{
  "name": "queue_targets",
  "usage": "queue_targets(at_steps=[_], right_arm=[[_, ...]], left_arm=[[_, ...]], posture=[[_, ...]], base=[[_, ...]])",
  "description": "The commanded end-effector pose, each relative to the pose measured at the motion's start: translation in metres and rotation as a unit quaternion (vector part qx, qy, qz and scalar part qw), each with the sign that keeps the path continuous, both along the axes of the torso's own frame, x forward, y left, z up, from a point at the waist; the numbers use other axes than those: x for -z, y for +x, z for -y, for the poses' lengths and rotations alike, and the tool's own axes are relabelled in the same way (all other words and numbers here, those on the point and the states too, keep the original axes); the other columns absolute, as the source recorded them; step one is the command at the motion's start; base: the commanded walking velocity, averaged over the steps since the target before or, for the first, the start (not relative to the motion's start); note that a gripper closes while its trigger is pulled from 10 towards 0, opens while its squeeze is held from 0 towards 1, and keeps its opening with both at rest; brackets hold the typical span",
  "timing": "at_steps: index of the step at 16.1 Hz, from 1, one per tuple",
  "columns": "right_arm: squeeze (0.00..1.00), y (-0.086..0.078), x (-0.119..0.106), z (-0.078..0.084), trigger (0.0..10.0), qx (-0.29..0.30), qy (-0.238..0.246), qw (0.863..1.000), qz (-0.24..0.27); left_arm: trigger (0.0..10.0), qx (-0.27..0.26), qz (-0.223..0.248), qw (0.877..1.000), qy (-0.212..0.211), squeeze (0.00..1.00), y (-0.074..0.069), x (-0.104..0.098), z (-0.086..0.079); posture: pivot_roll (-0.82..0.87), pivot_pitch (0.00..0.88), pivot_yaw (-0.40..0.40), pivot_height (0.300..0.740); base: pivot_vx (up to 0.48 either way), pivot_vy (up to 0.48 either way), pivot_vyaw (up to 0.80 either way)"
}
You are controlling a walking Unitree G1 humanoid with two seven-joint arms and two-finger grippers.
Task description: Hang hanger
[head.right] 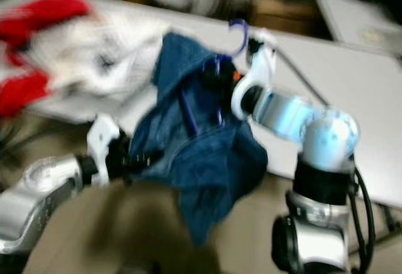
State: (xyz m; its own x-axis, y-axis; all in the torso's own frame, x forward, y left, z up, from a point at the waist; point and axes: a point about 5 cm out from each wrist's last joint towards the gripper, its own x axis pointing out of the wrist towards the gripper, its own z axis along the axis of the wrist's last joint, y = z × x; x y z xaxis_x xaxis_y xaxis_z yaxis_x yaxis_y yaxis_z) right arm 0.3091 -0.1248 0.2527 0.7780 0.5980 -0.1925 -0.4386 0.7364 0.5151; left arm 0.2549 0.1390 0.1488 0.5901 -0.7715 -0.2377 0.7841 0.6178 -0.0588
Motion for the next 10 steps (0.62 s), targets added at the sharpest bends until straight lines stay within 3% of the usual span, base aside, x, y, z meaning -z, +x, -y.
queue_targets(at_steps=[1, 4, 7, 10], right_arm=[[0.00, 0.001, -0.004, 0.002, 10.0, 0.000, -0.006, 1.000, 0.012], [0.00, 0.004, 0.004, -0.005, 10.0, -0.026, -0.066, 0.997, 0.011], [0.00, 0.001, 0.025, -0.012, 10.0, -0.072, -0.141, 0.987, 0.006], [0.00, 0.000, 0.041, -0.016, 10.0, -0.093, -0.171, 0.981, 0.009]], left_arm=[[10.0, 0.004, -0.004, 1.000, -0.015, 1.00, -0.002, -0.006, 0.002], [10.0, -0.033, 0.001, 0.999, -0.004, 1.00, 0.005, -0.004, -0.002], [10.0, 0.029, -0.006, 0.999, -0.020, 1.00, -0.016, -0.011, 0.008], [10.0, 0.000, -0.014, 1.000, -0.002, 1.00, -0.021, -0.007, 0.003]], posture=[[0.10, 0.023, -0.061, 0.740], [0.08, 0.054, -0.084, 0.740], [0.07, 0.099, -0.125, 0.740], [0.08, 0.119, -0.145, 0.740]], base=[[0.000, 0.000, 0.80], [0.000, 0.000, 0.80], [0.000, 0.000, 0.80], [0.000, 0.000, 0.80]])
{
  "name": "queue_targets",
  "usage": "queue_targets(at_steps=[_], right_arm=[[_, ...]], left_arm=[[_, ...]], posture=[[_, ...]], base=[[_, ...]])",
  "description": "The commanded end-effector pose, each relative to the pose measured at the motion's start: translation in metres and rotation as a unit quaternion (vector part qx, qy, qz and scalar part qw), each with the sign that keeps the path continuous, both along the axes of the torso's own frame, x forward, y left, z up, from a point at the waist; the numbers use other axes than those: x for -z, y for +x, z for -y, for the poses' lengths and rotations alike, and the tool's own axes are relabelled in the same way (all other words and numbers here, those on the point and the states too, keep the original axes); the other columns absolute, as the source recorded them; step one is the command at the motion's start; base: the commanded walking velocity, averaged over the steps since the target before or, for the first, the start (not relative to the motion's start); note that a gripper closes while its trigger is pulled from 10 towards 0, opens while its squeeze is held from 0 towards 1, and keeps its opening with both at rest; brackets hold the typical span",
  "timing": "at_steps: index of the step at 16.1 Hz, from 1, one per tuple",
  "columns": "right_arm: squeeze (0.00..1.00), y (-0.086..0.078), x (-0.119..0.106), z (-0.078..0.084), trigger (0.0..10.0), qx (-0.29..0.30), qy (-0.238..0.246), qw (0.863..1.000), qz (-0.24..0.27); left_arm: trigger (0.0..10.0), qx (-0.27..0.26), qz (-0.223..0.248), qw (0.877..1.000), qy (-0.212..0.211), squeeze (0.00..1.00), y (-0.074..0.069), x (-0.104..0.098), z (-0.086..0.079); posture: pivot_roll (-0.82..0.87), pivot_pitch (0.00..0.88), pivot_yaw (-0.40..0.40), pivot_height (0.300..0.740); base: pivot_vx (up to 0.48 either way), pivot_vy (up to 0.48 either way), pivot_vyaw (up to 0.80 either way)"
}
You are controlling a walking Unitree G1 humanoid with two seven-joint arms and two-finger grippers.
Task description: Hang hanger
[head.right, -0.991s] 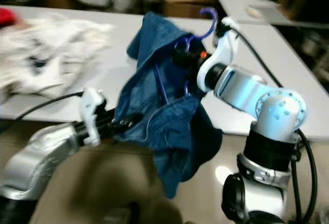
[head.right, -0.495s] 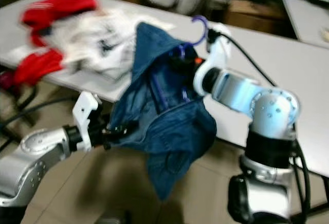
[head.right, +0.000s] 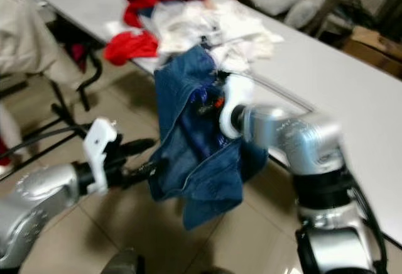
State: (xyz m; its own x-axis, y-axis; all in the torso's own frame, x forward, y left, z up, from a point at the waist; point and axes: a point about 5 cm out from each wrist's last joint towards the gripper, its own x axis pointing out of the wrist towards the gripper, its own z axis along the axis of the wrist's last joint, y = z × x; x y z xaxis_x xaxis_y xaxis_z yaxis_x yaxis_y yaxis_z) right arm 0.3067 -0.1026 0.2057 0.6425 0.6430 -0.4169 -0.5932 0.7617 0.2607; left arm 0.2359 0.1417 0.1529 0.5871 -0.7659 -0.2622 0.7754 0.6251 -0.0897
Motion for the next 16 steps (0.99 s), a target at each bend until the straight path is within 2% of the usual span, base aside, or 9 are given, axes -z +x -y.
queue_targets(at_steps=[1, 2, 4, 5, 7, 9, 12, 14, 16], right_arm=[[0.00, 0.002, -0.003, 0.004, 10.0, 0.006, 0.002, 1.000, 0.015], [0.00, 0.002, 0.002, 0.002, 10.0, -0.003, 0.004, 1.000, 0.014], [0.00, 0.001, 0.010, 0.003, 10.0, -0.001, 0.005, 1.000, 0.012], [0.00, 0.000, 0.017, 0.006, 10.0, 0.009, 0.003, 1.000, 0.011], [0.00, -0.005, 0.032, 0.012, 10.0, 0.026, -0.006, 1.000, 0.009], [0.00, -0.012, 0.050, 0.023, 10.0, 0.054, -0.013, 0.998, 0.005], [0.00, -0.019, 0.075, 0.047, 10.0, 0.128, -0.020, 0.992, 0.005], [0.00, -0.024, 0.091, 0.062, 10.0, 0.187, -0.038, 0.981, 0.016], [0.00, -0.027, 0.100, 0.073, 10.0, 0.231, -0.049, 0.971, 0.021]], left_arm=[[10.0, 0.010, 0.005, 1.000, -0.002, 1.00, -0.004, -0.003, 0.004], [10.0, 0.023, 0.011, 1.000, -0.003, 1.00, -0.010, -0.009, 0.002], [10.0, 0.021, 0.035, 0.999, -0.027, 1.00, -0.008, -0.025, -0.001], [10.0, 0.007, 0.059, 0.997, -0.051, 0.00, -0.003, -0.035, -0.003], [10.0, -0.009, 0.071, 0.993, -0.091, 0.00, 0.000, -0.045, -0.009], [10.0, -0.017, 0.075, 0.993, -0.093, 0.00, 0.000, -0.047, -0.008], [10.0, -0.113, 0.058, 0.992, -0.017, 0.00, 0.016, -0.022, -0.012], [10.0, -0.210, 0.056, 0.976, 0.013, 0.00, 0.025, 0.007, -0.019], [10.0, -0.254, 0.053, 0.965, 0.037, 0.00, 0.023, 0.022, -0.021]], posture=[[0.08, 0.121, -0.145, 0.740], [0.09, 0.118, -0.142, 0.740], [0.10, 0.110, -0.129, 0.740], [0.11, 0.102, -0.114, 0.740], [0.12, 0.073, -0.073, 0.740], [0.13, 0.055, -0.047, 0.740], [0.14, 0.034, -0.022, 0.740], [0.15, 0.014, -0.009, 0.740], [0.14, 0.010, -0.004, 0.740]], base=[[0.000, 0.000, 0.80], [0.000, 0.000, 0.80], [0.000, 0.000, 0.80], [0.000, 0.000, 0.80], [0.000, 0.000, 0.80], [0.000, 0.000, 0.80], [0.000, 0.000, 0.80], [0.000, 0.000, 0.80], [0.000, 0.000, 0.80]])
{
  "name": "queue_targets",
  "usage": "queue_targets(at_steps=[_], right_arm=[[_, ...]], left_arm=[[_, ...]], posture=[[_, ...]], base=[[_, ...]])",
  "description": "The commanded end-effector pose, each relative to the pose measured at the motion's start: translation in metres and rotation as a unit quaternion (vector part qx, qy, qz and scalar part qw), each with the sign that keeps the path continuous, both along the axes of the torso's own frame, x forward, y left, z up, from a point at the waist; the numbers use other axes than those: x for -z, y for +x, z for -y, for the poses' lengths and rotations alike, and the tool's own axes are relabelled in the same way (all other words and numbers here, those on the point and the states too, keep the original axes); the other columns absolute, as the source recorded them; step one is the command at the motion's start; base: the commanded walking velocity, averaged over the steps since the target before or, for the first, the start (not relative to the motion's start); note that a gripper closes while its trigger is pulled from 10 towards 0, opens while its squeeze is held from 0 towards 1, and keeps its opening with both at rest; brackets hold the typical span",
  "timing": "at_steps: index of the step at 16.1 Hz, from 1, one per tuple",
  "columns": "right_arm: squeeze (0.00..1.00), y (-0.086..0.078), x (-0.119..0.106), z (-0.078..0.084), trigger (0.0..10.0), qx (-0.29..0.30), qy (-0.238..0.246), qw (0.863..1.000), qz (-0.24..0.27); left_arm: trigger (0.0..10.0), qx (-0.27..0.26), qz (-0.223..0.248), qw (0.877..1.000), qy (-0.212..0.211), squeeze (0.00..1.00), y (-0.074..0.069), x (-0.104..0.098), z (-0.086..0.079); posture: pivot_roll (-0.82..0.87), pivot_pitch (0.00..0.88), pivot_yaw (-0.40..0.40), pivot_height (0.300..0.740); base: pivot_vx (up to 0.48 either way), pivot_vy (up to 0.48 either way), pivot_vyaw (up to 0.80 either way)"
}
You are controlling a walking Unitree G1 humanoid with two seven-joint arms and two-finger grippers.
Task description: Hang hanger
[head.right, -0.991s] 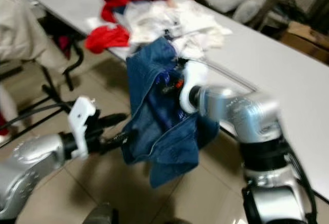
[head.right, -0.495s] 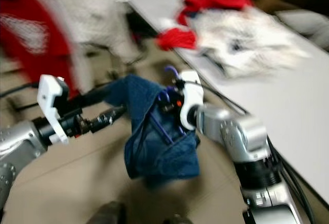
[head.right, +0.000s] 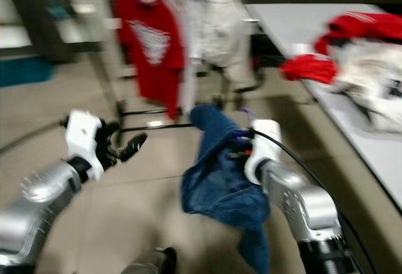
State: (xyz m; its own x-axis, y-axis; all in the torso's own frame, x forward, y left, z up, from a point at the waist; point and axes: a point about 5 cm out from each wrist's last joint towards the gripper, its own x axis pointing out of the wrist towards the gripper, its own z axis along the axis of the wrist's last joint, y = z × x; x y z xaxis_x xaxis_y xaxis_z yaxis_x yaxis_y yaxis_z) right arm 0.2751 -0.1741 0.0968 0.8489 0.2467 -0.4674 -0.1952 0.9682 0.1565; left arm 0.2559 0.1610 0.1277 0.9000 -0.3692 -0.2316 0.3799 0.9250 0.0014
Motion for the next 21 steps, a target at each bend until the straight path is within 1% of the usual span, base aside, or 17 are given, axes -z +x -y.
queue_targets(at_steps=[1, 2, 3, 5, 7, 8, 9, 10, 12, 13, 15, 17, 19, 21], right_arm=[[0.00, 0.003, -0.006, 0.007, 10.0, 0.041, -0.008, 0.998, 0.039], [0.00, 0.001, -0.004, 0.009, 10.0, 0.071, 0.000, 0.997, 0.041], [0.00, 0.000, -0.001, 0.009, 10.0, 0.079, 0.000, 0.996, 0.038], [0.00, -0.003, 0.007, 0.014, 10.0, 0.101, -0.033, 0.993, 0.041], [0.00, -0.004, 0.012, 0.012, 10.0, 0.110, -0.038, 0.992, 0.054], [0.00, -0.003, 0.014, 0.011, 10.0, 0.111, -0.035, 0.992, 0.056], [0.00, -0.003, 0.013, 0.008, 10.0, 0.092, -0.025, 0.994, 0.056], [0.00, -0.003, 0.014, 0.007, 10.0, 0.087, -0.021, 0.994, 0.056], [0.00, -0.001, 0.014, 0.007, 10.0, 0.082, -0.027, 0.995, 0.053], [0.00, 0.000, 0.016, 0.006, 10.0, 0.073, -0.039, 0.995, 0.048], [0.00, 0.002, 0.016, 0.004, 10.0, 0.062, -0.038, 0.996, 0.045], [0.00, 0.006, 0.008, 0.000, 10.0, 0.039, -0.044, 0.997, 0.052], [0.00, 0.009, 0.006, 0.002, 10.0, 0.038, -0.044, 0.997, 0.057], [0.00, 0.009, 0.007, 0.004, 10.0, 0.043, -0.044, 0.997, 0.054]], left_arm=[[10.0, -0.032, 0.004, 0.999, 0.015, 0.00, 0.001, 0.003, -0.003], [10.0, -0.047, 0.001, 0.998, 0.028, 0.00, -0.001, 0.008, -0.005], [10.0, -0.049, 0.003, 0.998, 0.032, 0.00, -0.001, 0.011, -0.005], [10.0, -0.041, 0.019, 0.999, 0.026, 0.00, 0.000, 0.010, 0.000], [10.0, -0.043, 0.025, 0.998, 0.025, 0.00, 0.004, 0.009, 0.003], [10.0, -0.048, 0.025, 0.998, 0.035, 0.00, 0.007, 0.010, 0.002], [10.0, -0.043, 0.022, 0.998, 0.041, 0.00, 0.007, 0.012, 0.003], [10.0, -0.037, 0.020, 0.998, 0.044, 0.00, 0.007, 0.013, 0.004], [10.0, -0.031, 0.018, 0.998, 0.048, 0.00, 0.005, 0.015, 0.006], [10.0, -0.029, 0.014, 0.999, 0.043, 0.00, 0.005, 0.016, 0.007], [10.0, -0.027, 0.012, 0.999, 0.045, 0.00, 0.005, 0.017, 0.008], [10.0, -0.024, 0.014, 0.999, 0.045, 0.00, 0.004, 0.016, 0.010], [10.0, -0.027, 0.019, 0.999, 0.039, 0.00, 0.005, 0.013, 0.010], [10.0, -0.030, 0.020, 0.999, 0.035, 0.00, 0.007, 0.013, 0.010]], posture=[[0.14, 0.010, -0.005, 0.740], [0.13, 0.006, -0.007, 0.740], [0.13, 0.006, -0.007, 0.740], [0.14, 0.005, -0.021, 0.740], [0.13, 0.006, -0.020, 0.740], [0.13, 0.004, -0.016, 0.740], [0.13, 0.010, -0.015, 0.740], [0.13, 0.009, -0.018, 0.740], [0.14, 0.013, -0.021, 0.740], [0.14, 0.016, -0.024, 0.740], [0.13, 0.016, -0.025, 0.740], [0.13, 0.027, -0.037, 0.740], [0.13, 0.028, -0.046, 0.740], [0.11, 0.016, -0.042, 0.740]], base=[[0.000, 0.000, 0.00], [0.000, 0.000, 0.00], [0.000, 0.000, 0.00], [0.000, 0.000, 0.00], [0.124, 0.000, 0.00], [0.262, 0.000, 0.00], [0.266, 0.000, 0.00], [0.277, 0.000, 0.00], [0.283, 0.000, 0.80], [0.289, 0.000, 0.80], [0.285, 0.000, 0.00], [0.289, 0.000, 0.00], [0.291, 0.000, 0.00], [0.311, 0.000, 0.00]])
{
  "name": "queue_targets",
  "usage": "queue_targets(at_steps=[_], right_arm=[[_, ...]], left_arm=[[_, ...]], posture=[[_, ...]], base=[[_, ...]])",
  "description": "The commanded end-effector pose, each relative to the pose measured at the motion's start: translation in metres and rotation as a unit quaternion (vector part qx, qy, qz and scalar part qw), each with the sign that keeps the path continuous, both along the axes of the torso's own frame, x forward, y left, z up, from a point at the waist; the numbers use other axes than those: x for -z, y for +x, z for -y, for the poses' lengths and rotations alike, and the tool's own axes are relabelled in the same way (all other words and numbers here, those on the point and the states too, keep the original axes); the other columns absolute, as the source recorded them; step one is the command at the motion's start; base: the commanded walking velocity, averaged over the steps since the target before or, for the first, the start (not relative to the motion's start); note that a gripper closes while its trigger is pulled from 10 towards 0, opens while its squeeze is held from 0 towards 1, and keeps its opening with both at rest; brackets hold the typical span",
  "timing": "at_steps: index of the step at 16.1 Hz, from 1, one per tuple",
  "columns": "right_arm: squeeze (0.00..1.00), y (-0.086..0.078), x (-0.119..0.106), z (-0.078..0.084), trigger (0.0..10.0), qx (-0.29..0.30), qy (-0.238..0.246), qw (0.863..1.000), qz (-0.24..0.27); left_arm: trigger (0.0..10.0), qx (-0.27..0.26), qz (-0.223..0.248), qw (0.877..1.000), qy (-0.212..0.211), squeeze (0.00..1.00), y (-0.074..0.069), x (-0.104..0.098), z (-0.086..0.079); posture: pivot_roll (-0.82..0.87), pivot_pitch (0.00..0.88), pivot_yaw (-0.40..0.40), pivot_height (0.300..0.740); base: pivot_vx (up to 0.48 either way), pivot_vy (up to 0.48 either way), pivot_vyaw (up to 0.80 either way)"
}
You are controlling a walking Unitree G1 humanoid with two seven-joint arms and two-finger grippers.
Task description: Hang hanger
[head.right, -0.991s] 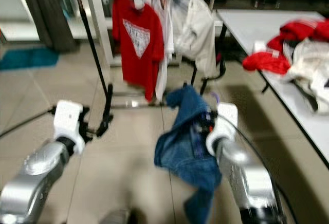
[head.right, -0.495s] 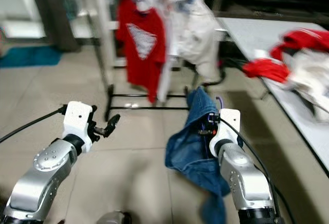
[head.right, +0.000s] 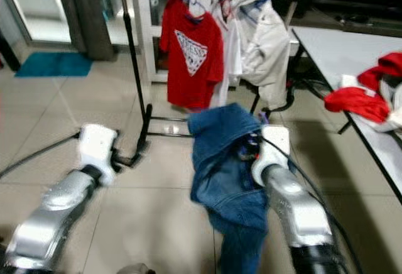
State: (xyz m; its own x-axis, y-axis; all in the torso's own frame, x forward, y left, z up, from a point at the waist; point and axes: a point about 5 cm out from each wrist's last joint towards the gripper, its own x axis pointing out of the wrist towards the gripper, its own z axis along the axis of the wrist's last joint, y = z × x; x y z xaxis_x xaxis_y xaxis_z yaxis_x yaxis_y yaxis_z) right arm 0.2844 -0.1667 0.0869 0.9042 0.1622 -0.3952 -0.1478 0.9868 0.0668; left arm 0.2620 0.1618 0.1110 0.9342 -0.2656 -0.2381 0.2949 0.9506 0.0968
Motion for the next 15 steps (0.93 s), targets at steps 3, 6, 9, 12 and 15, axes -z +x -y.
queue_targets(at_steps=[3, 6, 9, 12, 15], right_arm=[[0.00, -0.002, -0.006, 0.012, 10.0, 0.016, -0.003, 1.000, 0.008], [0.00, -0.002, -0.007, 0.011, 10.0, 0.014, -0.002, 1.000, 0.010], [0.00, 0.001, -0.008, 0.012, 10.0, 0.005, -0.007, 1.000, 0.011], [0.00, 0.005, -0.016, 0.011, 10.0, -0.025, -0.014, 0.999, 0.021], [0.00, 0.012, -0.028, 0.009, 10.0, -0.087, -0.026, 0.995, 0.031]], left_arm=[[10.0, 0.027, 0.005, 1.000, -0.012, 0.00, 0.002, -0.003, 0.017], [10.0, 0.035, 0.005, 0.999, -0.009, 0.00, 0.002, -0.002, 0.020], [10.0, 0.038, 0.005, 0.999, -0.003, 0.00, 0.004, -0.002, 0.020], [10.0, 0.052, 0.008, 0.999, 0.004, 0.00, 0.005, -0.004, 0.017], [10.0, 0.090, 0.016, 0.996, -0.002, 0.00, 0.007, -0.014, 0.007]], posture=[[0.10, 0.014, -0.033, 0.740], [0.11, 0.013, -0.034, 0.740], [0.10, 0.012, -0.033, 0.740], [0.10, 0.013, -0.035, 0.740], [0.10, 0.016, -0.035, 0.740]], base=[[0.314, 0.000, 0.00], [0.316, 0.000, 0.00], [0.316, 0.000, 0.00], [0.106, 0.000, 0.00], [0.000, 0.000, 0.00]])
